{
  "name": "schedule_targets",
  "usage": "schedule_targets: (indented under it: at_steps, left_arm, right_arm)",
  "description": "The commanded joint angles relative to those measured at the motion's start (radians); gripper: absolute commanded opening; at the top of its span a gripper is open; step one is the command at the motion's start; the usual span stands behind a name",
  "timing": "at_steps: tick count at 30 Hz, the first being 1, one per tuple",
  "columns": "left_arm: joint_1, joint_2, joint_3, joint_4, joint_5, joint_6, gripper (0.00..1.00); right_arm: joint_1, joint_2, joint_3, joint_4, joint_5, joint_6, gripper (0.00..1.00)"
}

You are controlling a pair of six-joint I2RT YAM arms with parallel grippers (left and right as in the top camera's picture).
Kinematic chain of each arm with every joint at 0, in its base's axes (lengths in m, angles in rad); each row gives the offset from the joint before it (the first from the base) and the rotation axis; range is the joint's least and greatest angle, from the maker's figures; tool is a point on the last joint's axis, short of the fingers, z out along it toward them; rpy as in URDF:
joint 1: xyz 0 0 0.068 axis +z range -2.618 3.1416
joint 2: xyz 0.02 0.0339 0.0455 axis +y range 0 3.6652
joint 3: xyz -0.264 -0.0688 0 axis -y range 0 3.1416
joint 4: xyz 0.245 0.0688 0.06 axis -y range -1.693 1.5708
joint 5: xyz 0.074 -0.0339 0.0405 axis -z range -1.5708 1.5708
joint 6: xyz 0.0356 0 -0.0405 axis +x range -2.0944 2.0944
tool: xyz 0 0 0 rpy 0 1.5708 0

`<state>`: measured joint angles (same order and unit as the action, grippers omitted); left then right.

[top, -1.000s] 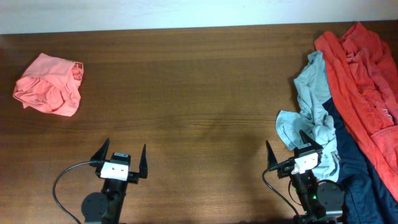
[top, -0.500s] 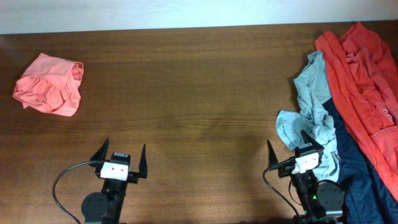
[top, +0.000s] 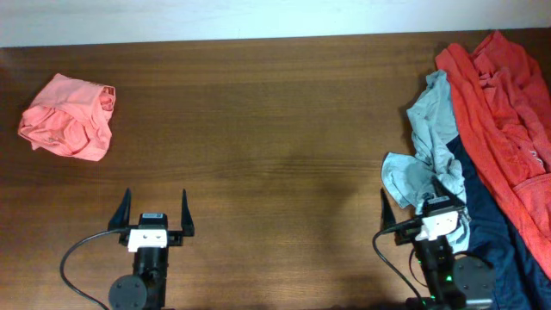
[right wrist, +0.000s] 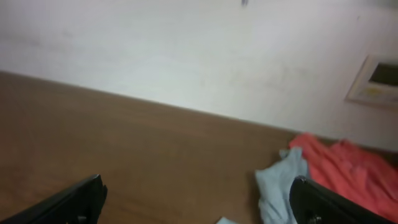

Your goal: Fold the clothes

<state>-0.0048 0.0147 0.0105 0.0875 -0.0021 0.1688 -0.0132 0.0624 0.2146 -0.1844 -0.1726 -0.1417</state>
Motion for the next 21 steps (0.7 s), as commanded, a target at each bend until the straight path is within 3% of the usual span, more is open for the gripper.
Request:
schedule_targets:
  at_steps: [1,8,12,17,21]
  left_arm:
    - [0.006,-0.008,-0.001,0.0,-0.141,0.039,1.0]
    - [0.006,0.073,0.069,-0.014,-0.008,0.037,0.99]
    - [0.006,0.28,0.238,-0.026,0.021,0.018,0.99]
    - [0.006,0.689,0.641,-0.143,0.202,0.019,0.99]
    - [0.006,0.983,1.003,-0.391,0.251,0.019,0.99]
  right_arm:
    - [-0.008,0.105,0.174,-0.064,0.034,-0.001,0.99]
    - [-0.008,0.452,0.624,-0.292,0.111,-0.004,0.99]
    - [-0.008,0.665,0.906,-0.456,0.162,-0.005,0.99]
    - [-0.052,0.88,1.167,-0.665,0.211,-0.004,0.99]
    - [-0.143,0.979,1.243,-0.753,0.189,0.0,0.99]
